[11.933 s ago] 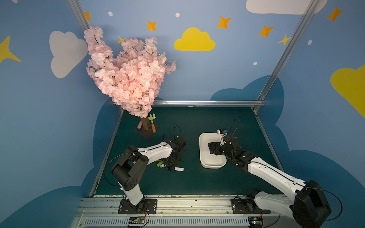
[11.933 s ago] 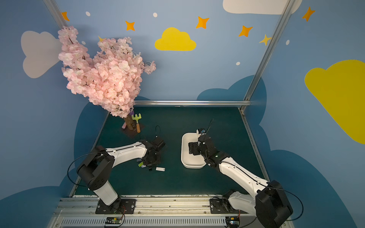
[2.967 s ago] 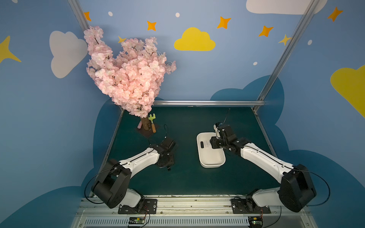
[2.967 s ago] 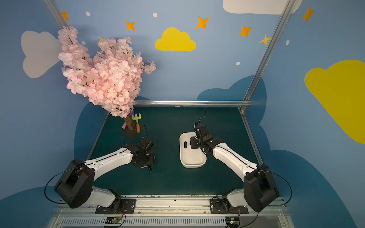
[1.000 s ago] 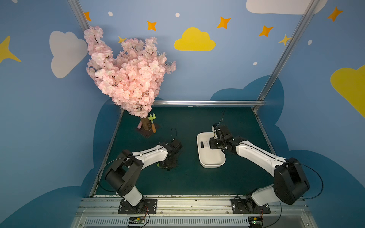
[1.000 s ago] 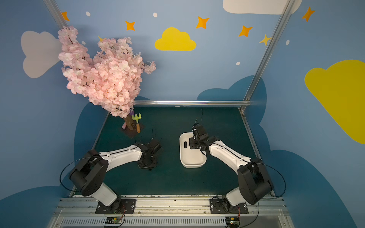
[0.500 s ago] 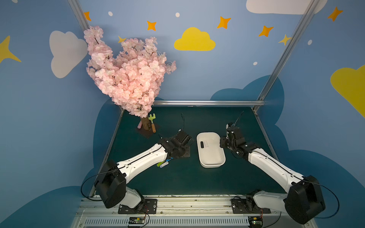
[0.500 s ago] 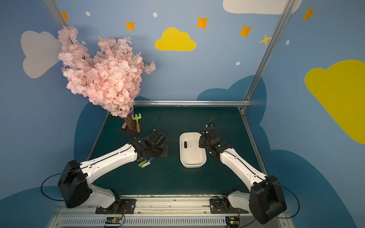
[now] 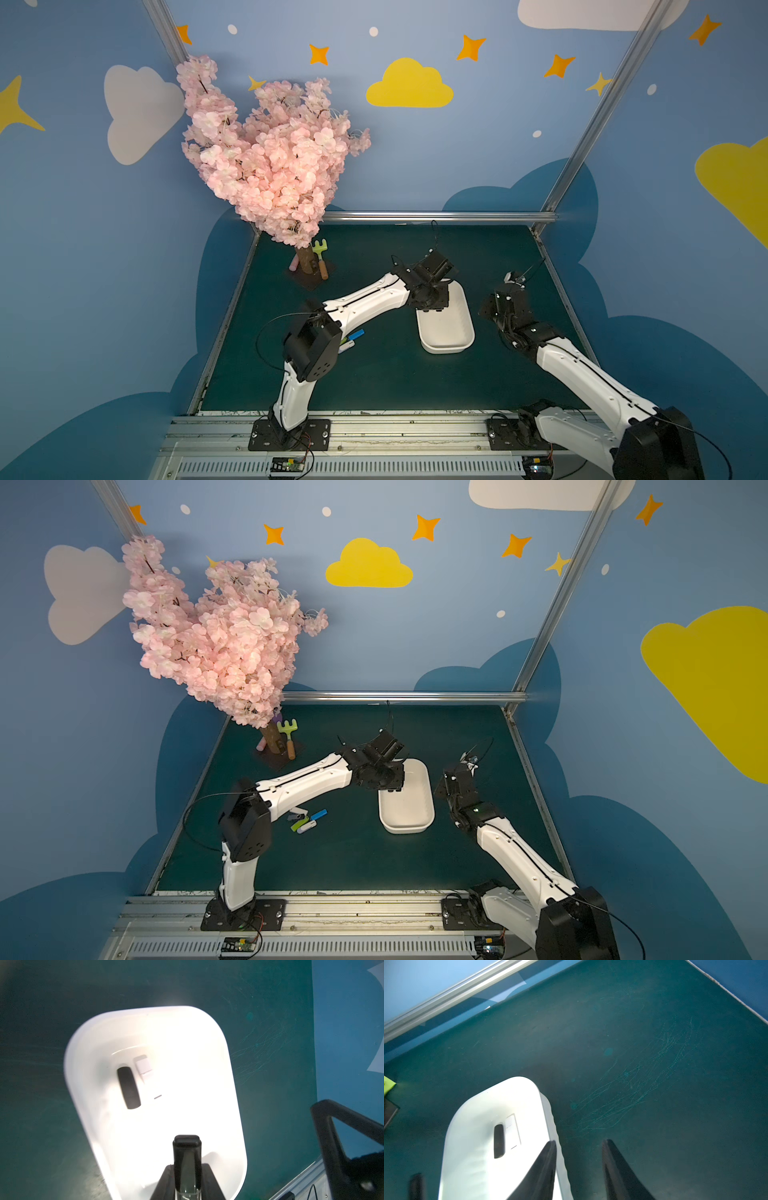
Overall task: Put the usb flash drive into the storage box
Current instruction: Place the USB flash in the storage box.
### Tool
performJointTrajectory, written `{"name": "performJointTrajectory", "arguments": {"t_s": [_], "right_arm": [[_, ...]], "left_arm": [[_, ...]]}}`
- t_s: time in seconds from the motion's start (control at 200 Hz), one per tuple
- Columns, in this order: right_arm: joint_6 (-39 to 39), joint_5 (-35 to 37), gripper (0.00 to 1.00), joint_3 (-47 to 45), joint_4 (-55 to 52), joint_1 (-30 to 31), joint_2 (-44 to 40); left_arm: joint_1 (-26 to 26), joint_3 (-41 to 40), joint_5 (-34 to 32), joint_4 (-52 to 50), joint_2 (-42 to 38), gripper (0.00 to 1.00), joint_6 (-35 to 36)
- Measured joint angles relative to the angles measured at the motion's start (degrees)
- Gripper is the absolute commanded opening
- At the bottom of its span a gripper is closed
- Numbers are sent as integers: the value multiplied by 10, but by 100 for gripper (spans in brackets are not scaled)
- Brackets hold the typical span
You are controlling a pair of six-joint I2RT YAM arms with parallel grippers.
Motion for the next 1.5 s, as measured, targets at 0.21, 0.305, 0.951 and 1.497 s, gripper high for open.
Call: {"name": "performJointTrajectory", "arguments": {"t_s": [0.21, 0.305, 0.951, 1.497], "right_arm": [[8, -12, 41, 0, 5, -2, 0], [8, -20, 41, 0, 7, -4, 0], [10, -52, 40, 1, 8, -7, 7], [10, -88, 41, 43, 2, -7, 54]], "left_arm": [[0, 118, 13, -25, 104, 23, -6], [0, 163, 14, -40, 144, 23, -10], [9, 299, -21, -116, 266, 24, -28], [17, 308, -38, -139, 288, 34, -28]]}}
